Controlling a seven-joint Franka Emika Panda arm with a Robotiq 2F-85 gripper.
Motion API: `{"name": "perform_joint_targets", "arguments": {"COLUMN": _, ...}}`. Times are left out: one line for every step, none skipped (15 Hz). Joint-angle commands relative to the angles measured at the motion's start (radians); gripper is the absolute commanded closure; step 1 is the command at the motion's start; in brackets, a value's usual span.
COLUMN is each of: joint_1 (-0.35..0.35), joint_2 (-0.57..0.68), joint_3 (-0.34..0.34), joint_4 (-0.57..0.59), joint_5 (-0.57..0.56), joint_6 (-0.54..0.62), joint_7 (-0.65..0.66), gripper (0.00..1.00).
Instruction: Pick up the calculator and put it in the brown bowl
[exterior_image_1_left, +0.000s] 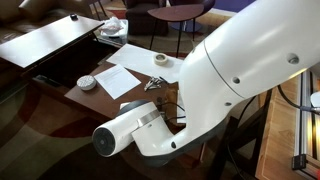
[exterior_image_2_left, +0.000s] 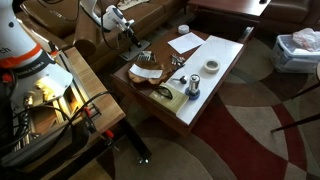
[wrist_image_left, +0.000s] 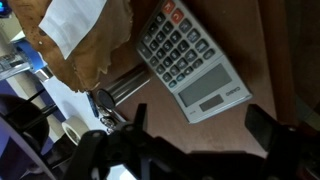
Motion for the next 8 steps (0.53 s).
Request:
{"name": "perform_joint_targets", "arguments": {"joint_1": -0.006, "joint_2": 0.0, "joint_3": 0.007, "joint_4": -0.053, "joint_5": -0.027, "joint_6": -0.001, "joint_7": -0.032, "gripper": 0.0}}
{"name": "perform_joint_targets", "arguments": {"joint_1": -0.028, "joint_2": 0.0, "joint_3": 0.038, "joint_4": -0.053, "joint_5": -0.011, "joint_6": -0.012, "joint_7": -0.099, "gripper": 0.0}}
{"name": "perform_joint_targets", "arguments": {"joint_1": -0.048, "joint_2": 0.001, "joint_3": 0.065, "joint_4": -0.057, "joint_5": -0.002, "joint_6": 0.004, "joint_7": -0.164, "gripper": 0.0}}
{"name": "perform_joint_targets", "arguments": {"joint_1": -0.061, "joint_2": 0.001, "joint_3": 0.082, "joint_4": -0.059, "joint_5": 0.004, "joint_6": 0.022, "joint_7": -0.212, "gripper": 0.0}}
{"name": "perform_joint_targets", "arguments": {"joint_1": -0.076, "joint_2": 0.001, "joint_3": 0.1, "joint_4": -0.059, "joint_5": 0.013, "joint_6": 0.034, "joint_7": -0.263, "gripper": 0.0}}
{"name": "perform_joint_targets", "arguments": {"joint_1": -0.093, "joint_2": 0.001, "joint_3": 0.118, "joint_4": -0.056, "joint_5": 0.025, "joint_6": 0.043, "joint_7": -0.314, "gripper": 0.0}}
{"name": "perform_joint_targets", "arguments": {"joint_1": -0.106, "joint_2": 0.0, "joint_3": 0.134, "joint_4": -0.052, "joint_5": 0.038, "joint_6": 0.054, "joint_7": -0.36, "gripper": 0.0}}
{"name": "perform_joint_targets", "arguments": {"joint_1": -0.119, "joint_2": -0.001, "joint_3": 0.146, "joint_4": -0.043, "joint_5": 0.066, "joint_6": 0.035, "joint_7": -0.389, "gripper": 0.0}}
